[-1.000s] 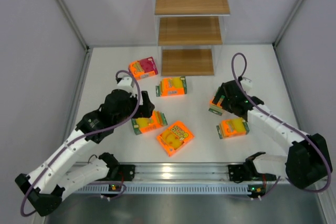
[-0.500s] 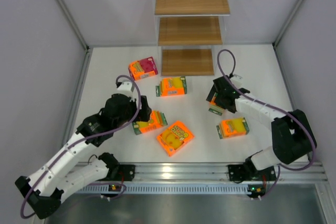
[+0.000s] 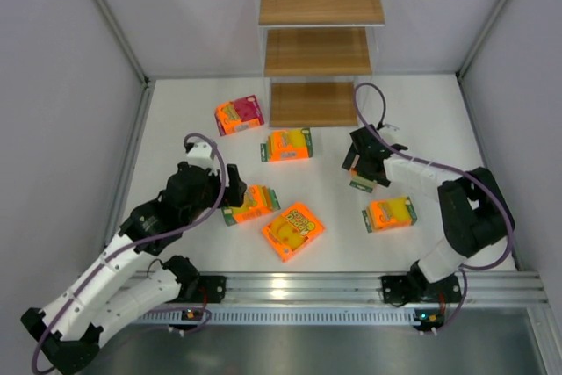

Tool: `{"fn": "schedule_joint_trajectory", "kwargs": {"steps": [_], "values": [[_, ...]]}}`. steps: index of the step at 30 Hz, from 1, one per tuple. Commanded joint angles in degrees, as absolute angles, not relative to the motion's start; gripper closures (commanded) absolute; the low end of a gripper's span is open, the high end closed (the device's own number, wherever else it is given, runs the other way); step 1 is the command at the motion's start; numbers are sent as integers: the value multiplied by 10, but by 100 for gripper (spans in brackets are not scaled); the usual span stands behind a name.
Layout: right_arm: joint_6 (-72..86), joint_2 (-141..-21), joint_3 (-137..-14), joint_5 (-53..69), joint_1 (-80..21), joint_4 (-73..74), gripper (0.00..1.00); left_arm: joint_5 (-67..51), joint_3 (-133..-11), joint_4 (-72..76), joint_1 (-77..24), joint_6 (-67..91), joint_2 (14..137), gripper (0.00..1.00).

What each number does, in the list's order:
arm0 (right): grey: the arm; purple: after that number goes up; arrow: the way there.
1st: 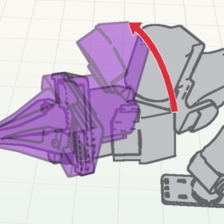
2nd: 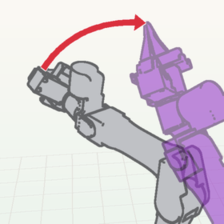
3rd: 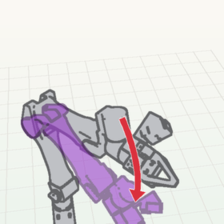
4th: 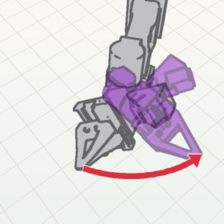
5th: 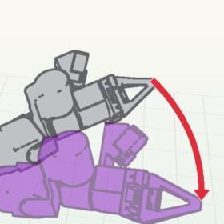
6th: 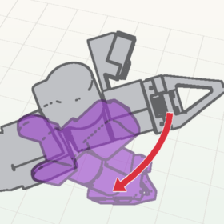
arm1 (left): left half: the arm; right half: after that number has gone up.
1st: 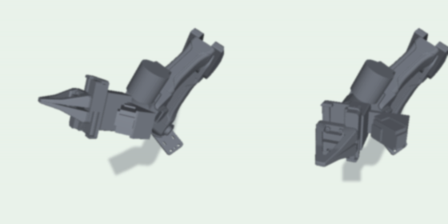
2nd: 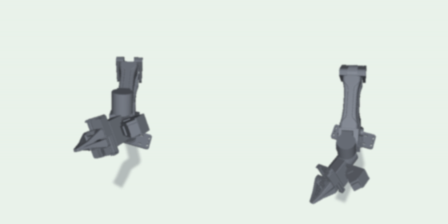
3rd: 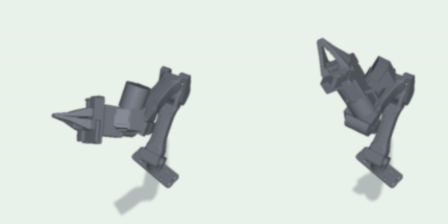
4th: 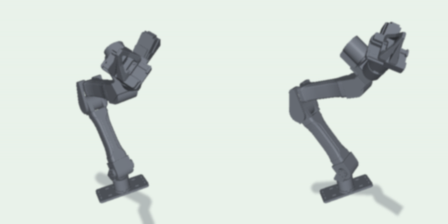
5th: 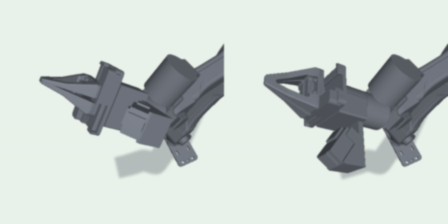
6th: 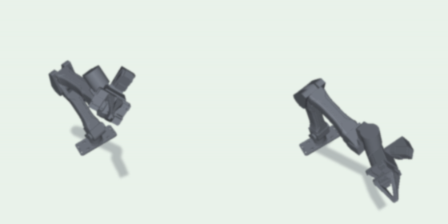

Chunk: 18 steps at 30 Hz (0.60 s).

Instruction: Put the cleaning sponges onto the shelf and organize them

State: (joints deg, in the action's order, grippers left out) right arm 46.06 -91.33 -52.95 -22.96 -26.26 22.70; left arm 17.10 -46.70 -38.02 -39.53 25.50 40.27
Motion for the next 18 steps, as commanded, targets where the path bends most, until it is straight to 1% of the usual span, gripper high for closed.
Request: {"fn": "schedule_joint_trajectory", "kwargs": {"steps": [1, 3, 10, 12, 14, 16, 18], "values": [[454, -905, -534, -257, -272, 190, 6, 200, -456, -373, -397, 257, 364, 2], [443, -902, -527, -261, -271, 190, 12, 207, -456, -372, -397, 258, 353, 2], [411, -906, -519, -235, -271, 162, 18, 212, -455, -373, -397, 258, 345, 2], [407, -907, -520, -231, -271, 162, 26, 209, -455, -372, -398, 259, 341, 2], [396, -903, -524, -227, -271, 160, 30, 208, -454, -372, -397, 260, 336, 2], [390, -898, -527, -222, -271, 163, 34, 208, -453, -372, -398, 261, 331, 2], [385, -889, -529, -214, -271, 168, 35, 208, -453, -372, -397, 261, 330, 2]]}}
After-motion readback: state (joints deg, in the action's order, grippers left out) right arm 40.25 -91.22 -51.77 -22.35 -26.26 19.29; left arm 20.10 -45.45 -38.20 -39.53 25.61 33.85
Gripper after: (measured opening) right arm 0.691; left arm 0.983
